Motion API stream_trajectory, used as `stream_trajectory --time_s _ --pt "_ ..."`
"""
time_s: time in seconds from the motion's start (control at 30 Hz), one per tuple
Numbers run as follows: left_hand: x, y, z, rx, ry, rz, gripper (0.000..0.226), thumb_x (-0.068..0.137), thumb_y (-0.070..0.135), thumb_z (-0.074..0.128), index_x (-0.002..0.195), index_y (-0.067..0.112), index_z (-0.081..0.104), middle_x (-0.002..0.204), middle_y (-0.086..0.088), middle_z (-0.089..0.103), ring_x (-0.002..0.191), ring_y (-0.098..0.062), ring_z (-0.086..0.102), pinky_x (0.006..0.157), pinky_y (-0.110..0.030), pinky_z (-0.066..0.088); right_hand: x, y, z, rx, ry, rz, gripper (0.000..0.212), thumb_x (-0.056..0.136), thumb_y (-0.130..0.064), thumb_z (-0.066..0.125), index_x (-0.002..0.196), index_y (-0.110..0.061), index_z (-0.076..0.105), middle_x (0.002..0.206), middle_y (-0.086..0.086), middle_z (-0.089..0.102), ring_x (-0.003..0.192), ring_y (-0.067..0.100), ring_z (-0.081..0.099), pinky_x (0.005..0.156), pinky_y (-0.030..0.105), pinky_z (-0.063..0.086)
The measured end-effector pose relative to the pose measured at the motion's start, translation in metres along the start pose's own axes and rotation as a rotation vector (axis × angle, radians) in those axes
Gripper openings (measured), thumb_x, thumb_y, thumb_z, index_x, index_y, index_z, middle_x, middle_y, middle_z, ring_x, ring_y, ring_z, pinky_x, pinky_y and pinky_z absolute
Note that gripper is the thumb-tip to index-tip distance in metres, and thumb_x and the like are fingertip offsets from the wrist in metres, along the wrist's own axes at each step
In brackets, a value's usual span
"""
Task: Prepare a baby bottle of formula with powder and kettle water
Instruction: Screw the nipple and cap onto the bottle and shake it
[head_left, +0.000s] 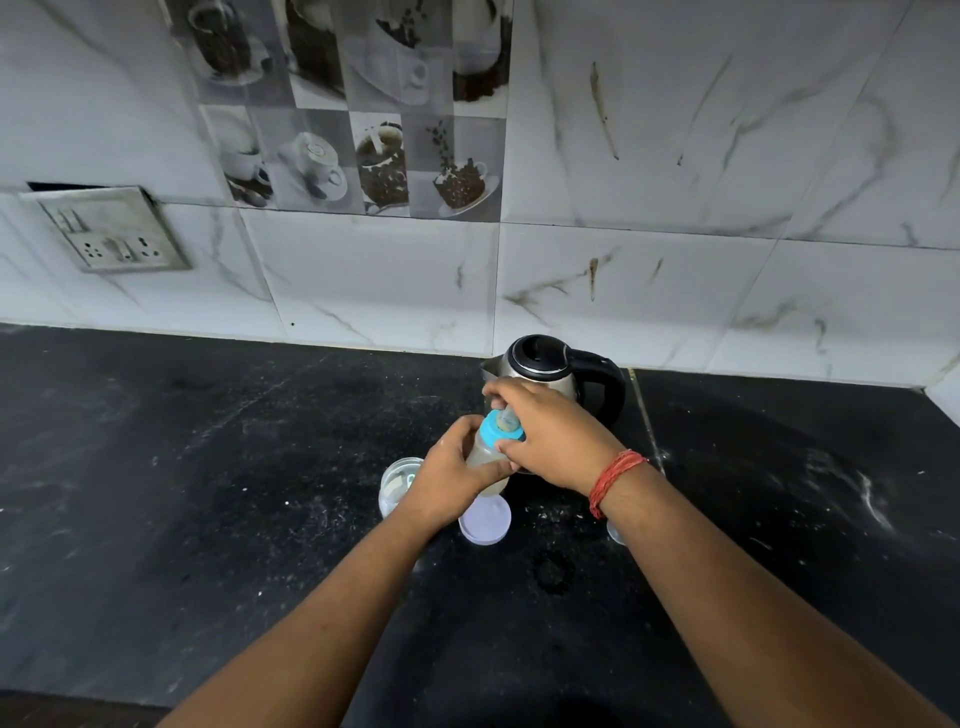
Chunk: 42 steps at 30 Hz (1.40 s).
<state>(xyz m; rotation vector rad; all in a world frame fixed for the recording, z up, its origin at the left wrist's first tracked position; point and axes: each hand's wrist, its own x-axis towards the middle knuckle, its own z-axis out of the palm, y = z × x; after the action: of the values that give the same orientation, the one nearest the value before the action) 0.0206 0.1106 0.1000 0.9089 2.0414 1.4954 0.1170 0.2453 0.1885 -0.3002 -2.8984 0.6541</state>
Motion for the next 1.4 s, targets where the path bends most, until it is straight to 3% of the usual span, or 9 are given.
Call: stream_trajectory --time_s 0.3,0.43,0.63,0.77,0.83,0.93,1.07,1.2,1.4 --pt "0.0 -0.003 -0.001 -0.02 -0.005 -0.003 0.047 0.078 0.034 0.089 0.117 0.028 0.063 0.105 0.008 0.073 0.098 -0.014 0.071 0.087 -0.042 0.06 0.003 0.002 -0.001 0.047 -0.074 -0.021 0.079 0.084 -0.011 0.074 0.149 -0.028 0.032 0.133 -0.007 0.061 0.119 0.015 0.058 0.102 0.035 0.05" --pt "0.0 -0.004 -0.004 -0.047 -0.042 0.007 0.053 0.075 0.041 0.09 0.12 0.032 0.064 0.109 0.011 0.074 0.101 -0.01 0.071 0.09 -0.039 0.061 0.005 0.008 -0.008 0.131 -0.137 -0.022 0.083 0.083 -0.007 0.074 0.149 -0.027 0.028 0.128 -0.011 0.064 0.112 0.008 0.06 0.094 0.016 0.045" --pt "0.001 0.004 -0.001 -0.047 -0.023 0.036 0.054 0.069 0.051 0.087 0.116 0.039 0.064 0.106 0.014 0.074 0.099 -0.007 0.07 0.084 -0.026 0.056 0.003 0.004 0.001 0.039 0.112 0.051 0.087 0.079 -0.045 0.081 0.143 -0.028 0.025 0.1 -0.009 0.059 0.087 0.01 0.06 0.065 0.021 0.042" --pt "0.002 0.009 -0.001 -0.052 -0.01 0.054 0.048 0.071 0.049 0.084 0.114 0.043 0.065 0.107 0.016 0.073 0.1 -0.003 0.069 0.079 -0.018 0.052 0.0 0.003 0.012 -0.183 0.325 0.049 0.087 0.073 -0.076 0.063 0.136 -0.024 0.033 0.108 0.001 0.069 0.096 0.021 0.064 0.066 0.031 0.045" --pt "0.004 0.011 -0.003 -0.07 -0.003 0.053 0.052 0.071 0.047 0.084 0.118 0.041 0.064 0.109 0.016 0.073 0.101 -0.004 0.069 0.081 -0.02 0.054 0.001 0.009 0.007 -0.025 0.254 0.07 0.092 0.074 -0.069 0.069 0.144 -0.026 0.028 0.121 -0.003 0.065 0.109 0.017 0.061 0.081 0.032 0.051" --pt "0.008 0.011 -0.007 -0.062 -0.005 0.059 0.053 0.076 0.037 0.089 0.122 0.034 0.063 0.111 0.014 0.073 0.104 -0.01 0.069 0.09 -0.031 0.056 0.003 0.018 -0.005 0.27 0.029 0.084 0.095 0.081 -0.034 0.081 0.153 -0.036 0.019 0.141 -0.012 0.059 0.123 0.01 0.057 0.103 0.026 0.044" --pt "0.008 0.017 -0.005 -0.055 -0.005 0.068 0.05 0.078 0.036 0.087 0.121 0.037 0.063 0.109 0.019 0.072 0.101 -0.003 0.067 0.084 -0.021 0.055 0.001 0.014 0.002 0.301 0.178 0.122 0.09 0.076 -0.036 0.085 0.148 -0.034 0.032 0.111 -0.021 0.057 0.1 0.003 0.058 0.095 0.025 0.046" --pt "0.006 0.022 0.0 -0.062 -0.005 0.068 0.048 0.08 0.03 0.084 0.122 0.038 0.063 0.107 0.021 0.071 0.098 0.001 0.067 0.077 -0.013 0.051 -0.001 0.007 0.014 0.182 0.353 0.168 0.092 0.068 -0.059 0.082 0.142 -0.026 0.039 0.126 -0.004 0.058 0.119 0.015 0.052 0.1 0.034 0.048" --pt "0.01 0.022 -0.005 -0.079 0.01 0.074 0.051 0.079 0.032 0.088 0.124 0.033 0.063 0.11 0.018 0.072 0.102 -0.004 0.068 0.086 -0.022 0.055 -0.003 0.021 -0.001 0.467 0.116 0.115 0.091 0.083 -0.023 0.081 0.155 -0.03 0.026 0.139 -0.015 0.06 0.129 0.004 0.053 0.101 0.011 0.035"
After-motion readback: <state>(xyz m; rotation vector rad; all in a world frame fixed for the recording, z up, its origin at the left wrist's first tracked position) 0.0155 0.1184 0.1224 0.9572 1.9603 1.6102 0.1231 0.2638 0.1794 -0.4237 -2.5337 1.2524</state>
